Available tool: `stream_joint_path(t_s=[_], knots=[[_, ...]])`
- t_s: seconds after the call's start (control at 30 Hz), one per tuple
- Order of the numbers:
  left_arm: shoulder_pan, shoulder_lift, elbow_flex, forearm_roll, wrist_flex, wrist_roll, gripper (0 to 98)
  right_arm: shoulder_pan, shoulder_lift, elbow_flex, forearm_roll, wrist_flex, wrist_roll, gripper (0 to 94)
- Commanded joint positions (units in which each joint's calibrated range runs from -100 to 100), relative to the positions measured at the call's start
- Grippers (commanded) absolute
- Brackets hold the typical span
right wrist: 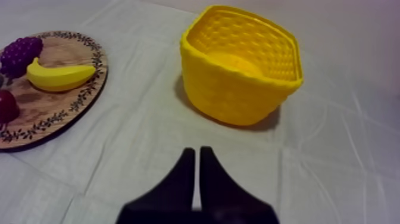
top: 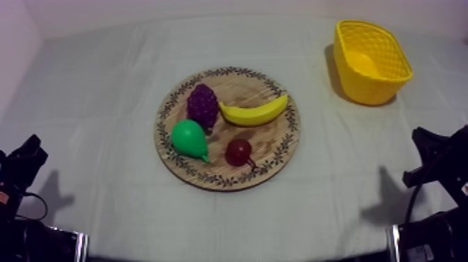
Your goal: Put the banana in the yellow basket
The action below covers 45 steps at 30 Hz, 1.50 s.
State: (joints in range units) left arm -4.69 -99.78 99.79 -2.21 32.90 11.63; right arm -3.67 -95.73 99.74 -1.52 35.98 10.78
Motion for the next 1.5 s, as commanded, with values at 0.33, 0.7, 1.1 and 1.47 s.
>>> stream_joint_path(t_s=[0.33,0.7,1.1,1.47], knots=[[0.0,0.0,0.0,0.03,0.0,0.0,0.1,0.0,0.0,0.0,0.0,-0.1,0.0,0.5],[0.0,0.0,0.0,0.03,0.0,0.0,0.1,0.0,0.0,0.0,0.0,-0.1,0.0,0.5],[0.0,0.0,0.0,0.03,0.0,0.0,0.1,0.0,0.0,0.0,0.0,-0.1,0.0,0.6],[0.0,0.0,0.0,0.03,0.0,0.0,0.1,-0.7,0.2,0.0,0.1,-0.5,0.4,0.6]])
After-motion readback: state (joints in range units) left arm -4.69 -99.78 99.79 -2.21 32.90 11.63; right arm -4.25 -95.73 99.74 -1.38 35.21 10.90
